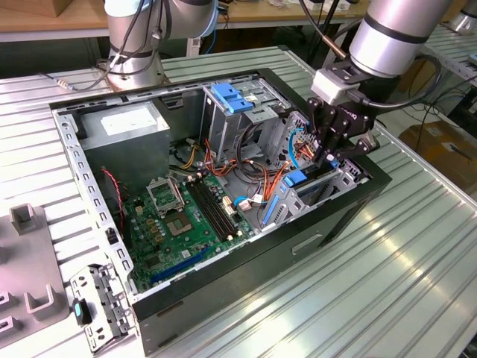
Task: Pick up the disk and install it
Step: 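Insert the first disk wire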
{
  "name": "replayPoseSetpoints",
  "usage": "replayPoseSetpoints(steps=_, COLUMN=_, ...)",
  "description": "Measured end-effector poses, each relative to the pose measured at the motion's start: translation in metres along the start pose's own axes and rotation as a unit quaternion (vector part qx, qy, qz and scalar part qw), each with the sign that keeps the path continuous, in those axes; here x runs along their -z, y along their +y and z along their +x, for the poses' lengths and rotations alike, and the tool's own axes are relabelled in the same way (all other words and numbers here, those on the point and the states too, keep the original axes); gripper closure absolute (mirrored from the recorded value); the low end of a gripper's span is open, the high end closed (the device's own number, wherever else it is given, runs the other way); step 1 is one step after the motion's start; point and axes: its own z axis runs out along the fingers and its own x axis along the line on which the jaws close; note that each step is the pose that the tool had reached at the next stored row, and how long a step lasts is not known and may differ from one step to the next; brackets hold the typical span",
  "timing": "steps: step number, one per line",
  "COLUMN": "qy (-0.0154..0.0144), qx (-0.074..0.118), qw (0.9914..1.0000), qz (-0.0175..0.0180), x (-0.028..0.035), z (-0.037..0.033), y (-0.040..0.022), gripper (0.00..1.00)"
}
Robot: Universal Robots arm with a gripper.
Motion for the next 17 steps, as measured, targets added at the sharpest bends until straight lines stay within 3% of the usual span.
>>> replayPoseSetpoints(steps=1, qy=0.0, qx=0.0, qw=1.0, qz=0.0001, x=0.0012, z=0.0, y=0.0, gripper=0.82)
replayPoseSetpoints(steps=2, qy=0.0004, qx=0.0, qw=1.0, qz=0.0002, x=0.0064, z=0.0002, y=0.0, gripper=0.76)
replayPoseSetpoints(steps=5, qy=0.0003, qx=0.0, qw=1.0, qz=0.0004, x=0.0144, z=0.0004, y=0.0, gripper=0.76)
replayPoseSetpoints(steps=7, qy=0.0001, qx=0.0, qw=1.0, qz=0.0004, x=0.0146, z=0.0004, y=0.0, gripper=0.78)
replayPoseSetpoints(steps=10, qy=0.0002, qx=0.0, qw=1.0, qz=0.0004, x=0.015, z=0.0004, y=0.0, gripper=0.89)
replayPoseSetpoints(steps=17, qy=0.0003, qx=0.0, qw=1.0, qz=0.0004, x=0.0158, z=0.0004, y=0.0001, gripper=0.89)
